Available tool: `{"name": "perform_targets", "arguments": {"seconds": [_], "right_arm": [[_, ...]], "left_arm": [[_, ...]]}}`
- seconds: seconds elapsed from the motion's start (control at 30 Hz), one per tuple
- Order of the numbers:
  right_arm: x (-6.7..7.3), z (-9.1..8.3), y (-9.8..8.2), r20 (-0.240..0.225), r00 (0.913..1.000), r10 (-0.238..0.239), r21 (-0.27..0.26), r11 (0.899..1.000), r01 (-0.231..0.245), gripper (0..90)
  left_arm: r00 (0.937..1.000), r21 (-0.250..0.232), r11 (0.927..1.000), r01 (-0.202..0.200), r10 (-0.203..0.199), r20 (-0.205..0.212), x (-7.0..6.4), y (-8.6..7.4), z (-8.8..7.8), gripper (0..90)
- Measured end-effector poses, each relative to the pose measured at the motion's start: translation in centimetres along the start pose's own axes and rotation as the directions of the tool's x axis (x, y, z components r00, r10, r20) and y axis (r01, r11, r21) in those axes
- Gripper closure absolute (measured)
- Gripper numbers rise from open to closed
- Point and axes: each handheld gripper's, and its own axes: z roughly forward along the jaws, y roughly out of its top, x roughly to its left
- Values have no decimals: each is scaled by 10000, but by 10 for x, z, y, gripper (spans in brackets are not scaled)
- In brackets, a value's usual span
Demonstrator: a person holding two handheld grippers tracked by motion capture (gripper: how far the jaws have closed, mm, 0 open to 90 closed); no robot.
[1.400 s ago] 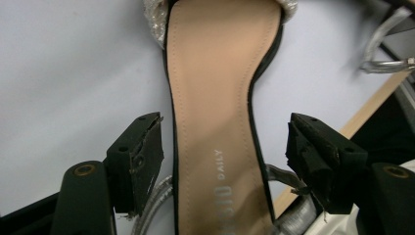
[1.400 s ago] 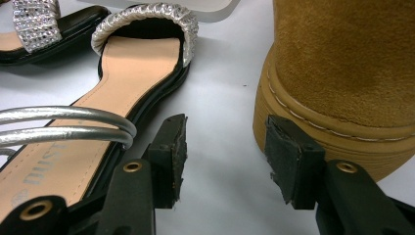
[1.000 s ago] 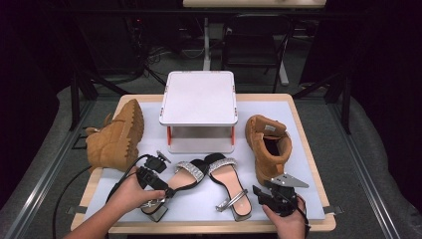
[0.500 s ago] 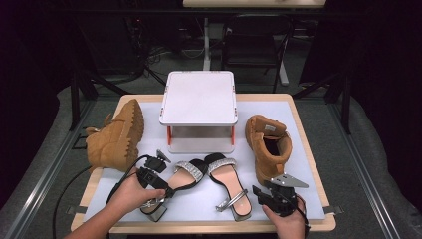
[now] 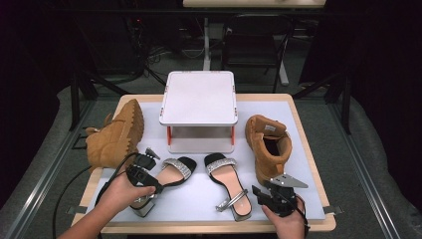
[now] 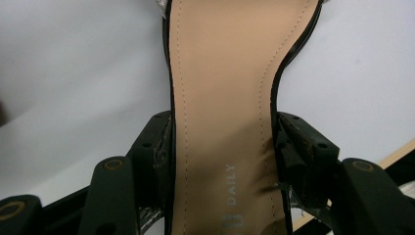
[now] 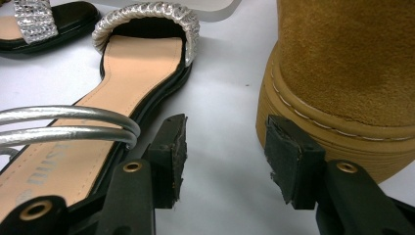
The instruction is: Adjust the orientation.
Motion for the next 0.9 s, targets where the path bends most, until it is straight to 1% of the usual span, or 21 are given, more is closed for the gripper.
{"name": "perform_targets", "arguments": {"seconds": [0.1, 0.13, 0.2, 0.23, 0.3, 0.33, 0.37, 0.4, 0.47, 0.53, 0.57, 0.6, 0.63, 0.7, 0.73, 0.77, 0.8, 0.83, 0.87, 0.9], "right_arm": [[2, -1, 1, 10, 10000, -53, -34, 10000, 53, 505], [3, -2, 1, 84, 9999, -111, -28, 9999, 111, 504], [6, -6, 3, 124, 9998, -185, -170, 9997, 187, 496], [8, -7, 5, 175, 9995, -273, -148, 9995, 275, 493], [12, -9, 11, 432, 9975, -553, 58, 9985, 551, 491], [15, -11, 15, 491, 9967, -639, 72, 9979, 636, 491], [17, -12, 19, 460, 9962, -742, 99, 9972, 738, 495], [20, -13, 23, 433, 9956, -826, 66, 9966, 824, 504], [25, -16, 32, 436, 9938, -1026, -35, 9947, 1028, 517], [31, -17, 40, 335, 9928, -1149, -3, 9934, 1150, 516], [33, -17, 44, 256, 9918, -1255, 167, 9920, 1251, 510], [35, -16, 47, 150, 9923, -1231, 271, 9921, 1227, 504], [35, -15, 51, -30, 9920, -1260, 596, 9902, 1260, 505], [36, -11, 56, -471, 9928, -1105, 958, 9888, 1146, 498], [36, -9, 57, -664, 9920, -1075, 1200, 9861, 1149, 484], [37, -7, 58, -783, 9921, -977, 1373, 9847, 1078, 472], [37, -5, 60, -981, 9898, -1035, 1685, 9785, 1190, 462], [39, -2, 61, -1052, 9880, -1130, 1769, 9756, 1304, 444], [40, 0, 63, -1036, 9878, -1158, 2027, 9699, 1350, 426], [40, 1, 65, -1055, 9869, -1223, 2255, 9636, 1435, 430]], "left_arm": [[10000, 14, 10000, 21, -21, 22, 1, 0, 1, 428], [10000, -42, 10000, 31, -31, 0, 1, 0, 2, 427], [10000, -100, 9999, 60, -60, -25, 2, 0, 3, 427], [10000, -115, 9999, 55, -56, -63, 2, 1, 4, 427], [9999, -62, 10000, -10, 9, -164, 1, 1, 7, 425], [9998, -77, 10000, -62, 61, -195, 0, 1, 7, 424], [9995, -18, 9999, -168, 167, -258, 0, 2, 7, 423], [9996, -14, 9999, -131, 131, -259, -1, 2, 7, 422], [9989, 19, 9996, -286, 287, -362, -2, 2, 8, 419], [9989, -42, 9996, -264, 262, -381, -3, 2, 8, 417], [9991, -55, 9996, -281, 279, -334, -2, 2, 8, 416], [9997, -141, 9998, -126, 123, -207, -1, 1, 9, 416], [9999, -160, 9998, -82, 80, -96, 0, 1, 9, 416], [9999, -206, 9997, -93, 94, 63, 3, 0, 9, 415], [9999, -194, 9998, -101, 104, 127, 3, 0, 9, 415], [9998, -263, 9995, -158, 162, 129, 3, -1, 9, 414], [9997, -268, 9994, -213, 217, 138, 3, -1, 9, 412], [9996, -269, 9993, -246, 250, 131, 3, -1, 9, 412], [9995, -267, 9992, -281, 285, 136, 3, -1, 9, 412], [9993, -225, 9992, -332, 335, 134, 4, 0, 9, 412]]}}
